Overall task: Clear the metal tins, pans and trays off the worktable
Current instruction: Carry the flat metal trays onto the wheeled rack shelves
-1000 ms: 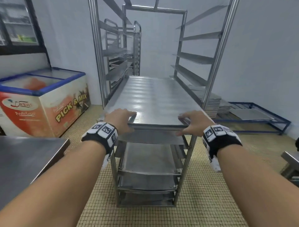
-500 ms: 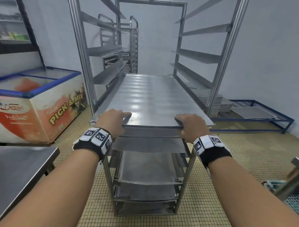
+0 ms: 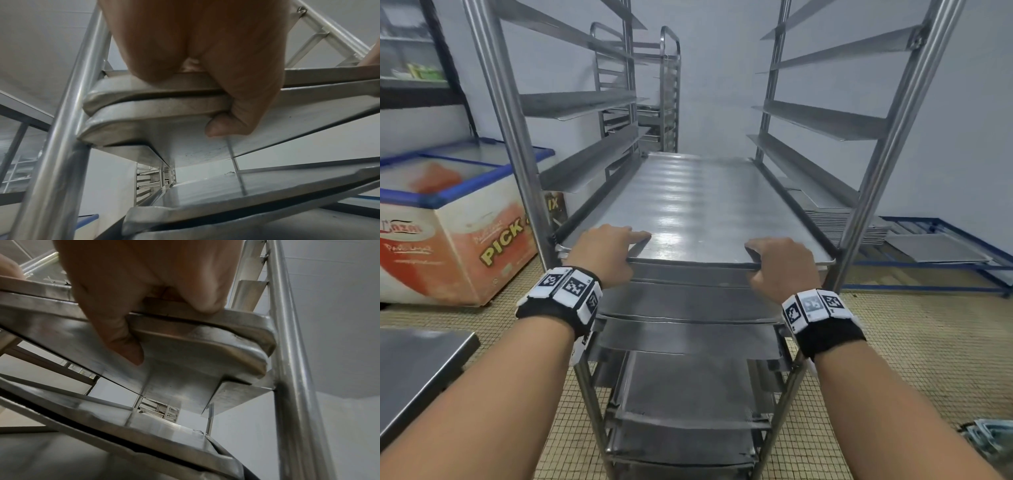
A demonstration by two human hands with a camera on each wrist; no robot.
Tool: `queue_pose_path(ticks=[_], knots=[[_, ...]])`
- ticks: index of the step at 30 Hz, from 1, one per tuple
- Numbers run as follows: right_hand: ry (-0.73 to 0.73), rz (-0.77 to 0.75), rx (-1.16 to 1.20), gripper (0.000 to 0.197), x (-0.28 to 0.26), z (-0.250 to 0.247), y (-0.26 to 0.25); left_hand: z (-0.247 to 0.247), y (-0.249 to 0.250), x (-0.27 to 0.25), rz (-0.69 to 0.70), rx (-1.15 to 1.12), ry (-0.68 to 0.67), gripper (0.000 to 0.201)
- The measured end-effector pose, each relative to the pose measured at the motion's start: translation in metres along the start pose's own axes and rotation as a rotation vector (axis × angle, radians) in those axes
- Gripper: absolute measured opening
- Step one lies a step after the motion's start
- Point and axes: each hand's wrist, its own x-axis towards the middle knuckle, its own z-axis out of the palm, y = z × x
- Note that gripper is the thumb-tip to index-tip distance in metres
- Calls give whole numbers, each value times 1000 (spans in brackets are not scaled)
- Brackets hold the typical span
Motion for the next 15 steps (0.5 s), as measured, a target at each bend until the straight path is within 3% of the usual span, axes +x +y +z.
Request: queue_pose_path(ticks=[15], knots=[[70,-34,-21,17,42,22,10,10,-11,47,42,28,18,73]])
